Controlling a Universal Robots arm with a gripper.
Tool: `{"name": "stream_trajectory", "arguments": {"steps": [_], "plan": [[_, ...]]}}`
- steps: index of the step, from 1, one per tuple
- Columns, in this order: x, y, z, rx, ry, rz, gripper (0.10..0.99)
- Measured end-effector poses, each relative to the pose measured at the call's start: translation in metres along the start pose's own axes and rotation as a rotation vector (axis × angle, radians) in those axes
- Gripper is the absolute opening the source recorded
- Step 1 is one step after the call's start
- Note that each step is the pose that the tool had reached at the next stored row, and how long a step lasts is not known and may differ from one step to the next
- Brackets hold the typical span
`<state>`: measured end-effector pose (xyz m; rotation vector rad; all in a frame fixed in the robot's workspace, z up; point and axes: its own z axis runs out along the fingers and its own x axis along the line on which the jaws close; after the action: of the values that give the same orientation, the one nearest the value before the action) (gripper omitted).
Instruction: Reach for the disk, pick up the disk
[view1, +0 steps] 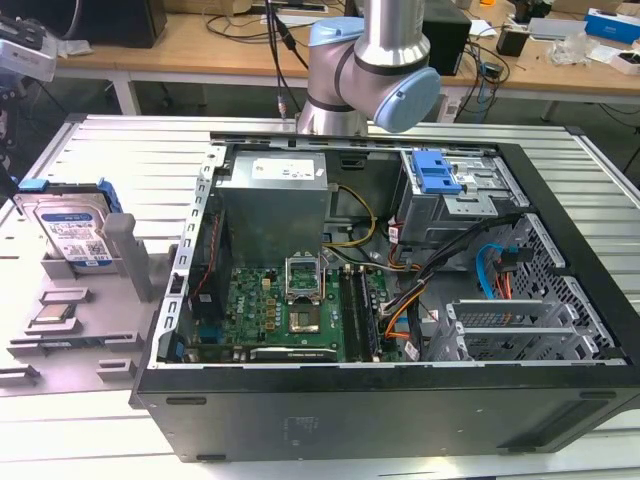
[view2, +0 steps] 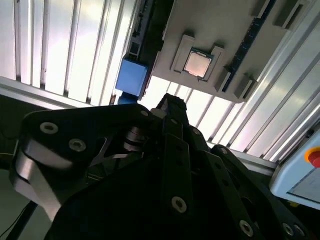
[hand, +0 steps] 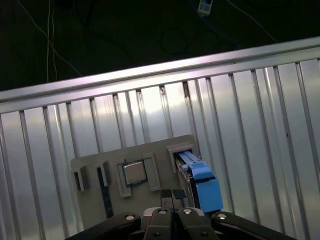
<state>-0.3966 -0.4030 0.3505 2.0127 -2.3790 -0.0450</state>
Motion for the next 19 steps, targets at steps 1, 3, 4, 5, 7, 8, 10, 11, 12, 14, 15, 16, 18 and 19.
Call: {"name": "stream_trajectory", "arguments": {"steps": [1, 3, 4, 5, 7, 8, 10, 11, 12, 14, 15, 16, 18, 19], "plan": [[0.0, 0.0, 0.0, 0.0, 0.0003, -0.009, 0.106], [0.0, 0.0, 0.0, 0.0, 0.0008, -0.021, 0.106], [0.0, 0.0, 0.0, 0.0, 0.0012, -0.031, 0.106], [0.0, 0.0, 0.0, 0.0, 0.0016, -0.041, 0.106], [0.0, 0.0, 0.0, 0.0, 0.002, -0.053, 0.106], [0.0, 0.0, 0.0, 0.0, 0.0021, -0.053, 0.106], [0.0, 0.0, 0.0, 0.0, 0.0021, -0.054, 0.106], [0.0, 0.0, 0.0, 0.0, 0.0021, -0.054, 0.169], [0.0, 0.0, 0.0, 0.0, 0.0021, -0.054, 0.169], [0.0, 0.0, 0.0, 0.0, 0.0021, -0.055, 0.416], [0.0, 0.0, -0.0001, 0.0, 0.0022, -0.055, 0.416], [0.0, 0.0, 0.0, 0.0, 0.0021, -0.055, 0.482], [-0.0028, -0.0002, -0.0001, 0.0, 0.0023, -0.057, 0.482], [-0.0065, -0.001, 0.0, 0.0, 0.0024, -0.062, 0.482]]}}
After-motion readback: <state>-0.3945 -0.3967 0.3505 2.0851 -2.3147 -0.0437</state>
